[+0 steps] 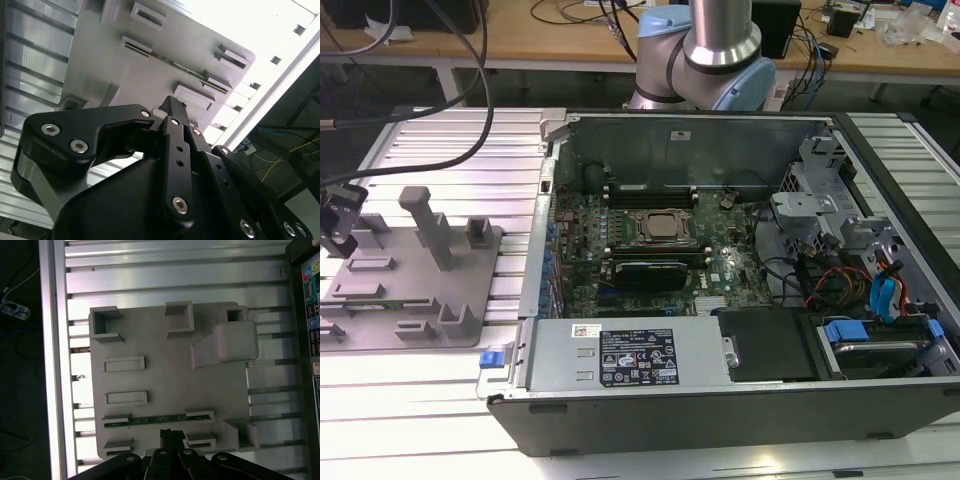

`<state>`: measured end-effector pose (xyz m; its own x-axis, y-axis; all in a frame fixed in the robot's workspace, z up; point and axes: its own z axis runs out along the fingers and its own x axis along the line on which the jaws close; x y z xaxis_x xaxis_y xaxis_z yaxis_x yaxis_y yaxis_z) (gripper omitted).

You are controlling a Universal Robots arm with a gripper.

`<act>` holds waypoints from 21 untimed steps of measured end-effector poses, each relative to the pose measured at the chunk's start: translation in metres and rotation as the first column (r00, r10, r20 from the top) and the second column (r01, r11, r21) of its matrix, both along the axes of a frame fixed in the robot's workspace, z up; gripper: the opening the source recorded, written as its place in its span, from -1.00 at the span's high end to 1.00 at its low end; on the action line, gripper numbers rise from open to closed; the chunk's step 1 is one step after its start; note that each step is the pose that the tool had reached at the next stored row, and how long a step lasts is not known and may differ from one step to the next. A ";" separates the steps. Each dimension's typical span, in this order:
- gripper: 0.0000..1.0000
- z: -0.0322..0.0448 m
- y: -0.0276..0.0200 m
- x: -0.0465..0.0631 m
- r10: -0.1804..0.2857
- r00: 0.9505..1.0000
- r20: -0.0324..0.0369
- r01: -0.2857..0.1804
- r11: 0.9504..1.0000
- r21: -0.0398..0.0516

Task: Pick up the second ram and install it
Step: 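Reach for the second ram, then pick up the second ram and move it above second insertion slot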

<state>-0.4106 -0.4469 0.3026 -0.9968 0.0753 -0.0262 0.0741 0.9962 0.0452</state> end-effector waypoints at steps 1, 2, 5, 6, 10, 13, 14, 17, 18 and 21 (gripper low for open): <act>0.84 -0.0001 0.0000 0.000 0.000 1.000 0.000 0.000 1.000 0.000; 0.84 -0.0001 0.0000 0.000 0.000 1.000 0.000 0.000 1.000 0.000; 0.84 -0.0003 0.0000 0.000 0.000 1.000 0.000 0.000 1.000 0.000; 0.84 -0.0003 0.0000 0.000 0.000 1.000 0.000 0.000 1.000 0.000; 0.84 -0.0008 0.0000 0.000 0.040 0.999 0.000 -0.040 0.999 0.000; 0.84 -0.0022 0.0000 0.000 0.170 0.985 0.000 -0.170 0.985 0.000; 0.84 -0.0026 0.0000 0.000 0.197 0.980 0.000 -0.197 0.980 0.000; 0.84 -0.0036 0.0000 0.000 0.272 0.962 0.000 -0.272 0.962 0.000; 0.84 -0.0045 0.0000 0.000 0.325 0.946 0.000 -0.325 0.946 0.000; 0.84 -0.0064 0.0000 0.000 0.449 0.894 0.000 -0.449 0.894 0.000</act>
<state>-0.4106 -0.4469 0.2961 -0.9246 -0.3800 -0.0262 -0.3809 0.9235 0.0452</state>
